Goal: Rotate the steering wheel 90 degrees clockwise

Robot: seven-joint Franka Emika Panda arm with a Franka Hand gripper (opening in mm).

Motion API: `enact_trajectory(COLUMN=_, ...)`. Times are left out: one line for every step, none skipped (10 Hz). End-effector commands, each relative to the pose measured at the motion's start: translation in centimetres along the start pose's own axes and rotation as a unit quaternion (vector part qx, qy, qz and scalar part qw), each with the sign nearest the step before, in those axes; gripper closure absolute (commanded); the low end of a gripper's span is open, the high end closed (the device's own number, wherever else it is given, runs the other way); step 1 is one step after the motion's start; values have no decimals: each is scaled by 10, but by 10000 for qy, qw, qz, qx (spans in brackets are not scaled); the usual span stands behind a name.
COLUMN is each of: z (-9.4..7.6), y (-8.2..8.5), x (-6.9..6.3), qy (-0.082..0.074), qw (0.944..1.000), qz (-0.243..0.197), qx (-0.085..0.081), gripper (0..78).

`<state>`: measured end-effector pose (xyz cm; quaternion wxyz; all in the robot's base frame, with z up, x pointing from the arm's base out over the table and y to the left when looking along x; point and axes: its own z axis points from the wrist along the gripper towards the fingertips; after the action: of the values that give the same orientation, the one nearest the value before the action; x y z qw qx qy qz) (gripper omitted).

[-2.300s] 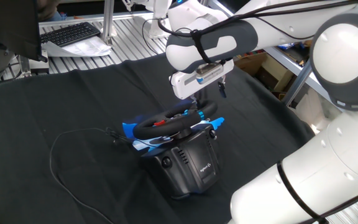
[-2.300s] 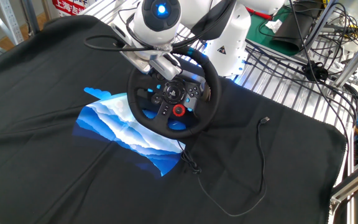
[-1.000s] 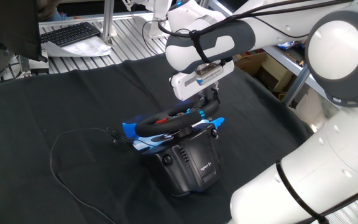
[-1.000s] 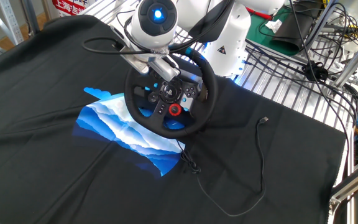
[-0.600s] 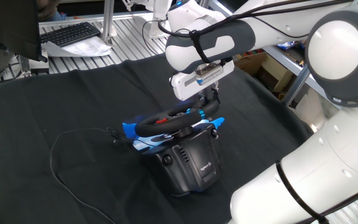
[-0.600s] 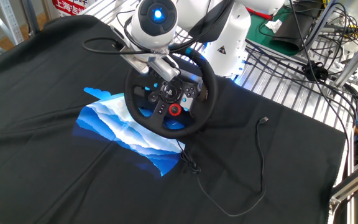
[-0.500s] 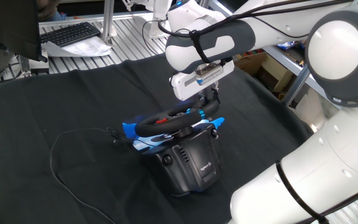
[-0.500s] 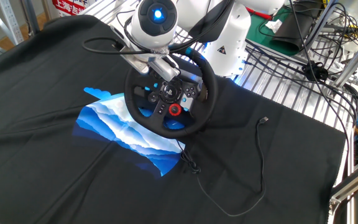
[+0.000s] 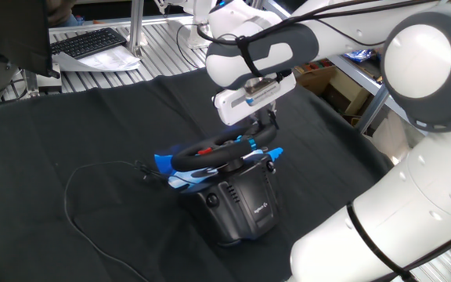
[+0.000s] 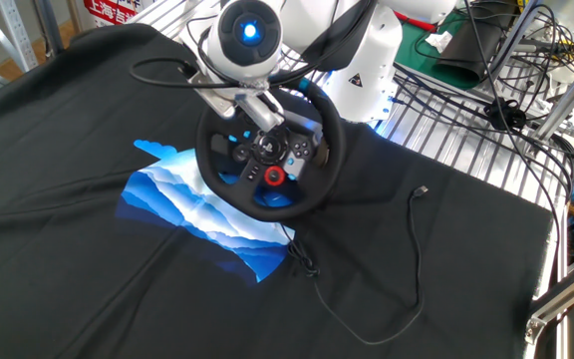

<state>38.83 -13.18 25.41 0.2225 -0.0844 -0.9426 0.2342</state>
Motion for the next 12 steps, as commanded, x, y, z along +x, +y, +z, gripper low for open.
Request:
enact_trajectory(z=-7, y=-8, x=3, qy=71, qw=9995, qz=236, qx=214, gripper=764)
enact_trajectory(z=-7, y=-8, x=3, qy=79, qw=9993, qz=294, qx=214, gripper=764)
enact_trajectory(z=-7, y=-8, x=3, qy=78, qw=9992, qz=328, qx=220, gripper=764)
enact_trajectory(z=-7, y=-8, x=3, qy=72, qw=9987, qz=449, qx=224, gripper=764)
enact_trajectory(z=-7, y=-8, x=3, qy=71, qw=9986, qz=463, qx=224, gripper=764)
enact_trajectory(z=-8, y=-8, x=3, qy=68, qw=9979, qz=605, qx=234, gripper=764)
enact_trajectory(z=-8, y=-8, x=3, qy=70, qw=9972, qz=690, qx=268, gripper=764)
enact_trajectory(z=-8, y=-8, x=3, qy=68, qw=9967, qz=745, qx=313, gripper=764)
enact_trajectory(z=-8, y=-8, x=3, qy=85, qw=9962, qz=789, qx=371, gripper=764)
enact_trajectory(z=-8, y=-8, x=3, qy=116, qw=9960, qz=789, qx=402, gripper=764)
enact_trajectory(z=-8, y=-8, x=3, qy=141, qw=9960, qz=789, qx=406, gripper=764)
enact_trajectory(z=-8, y=-8, x=3, qy=143, qw=9956, qz=833, qx=410, gripper=764)
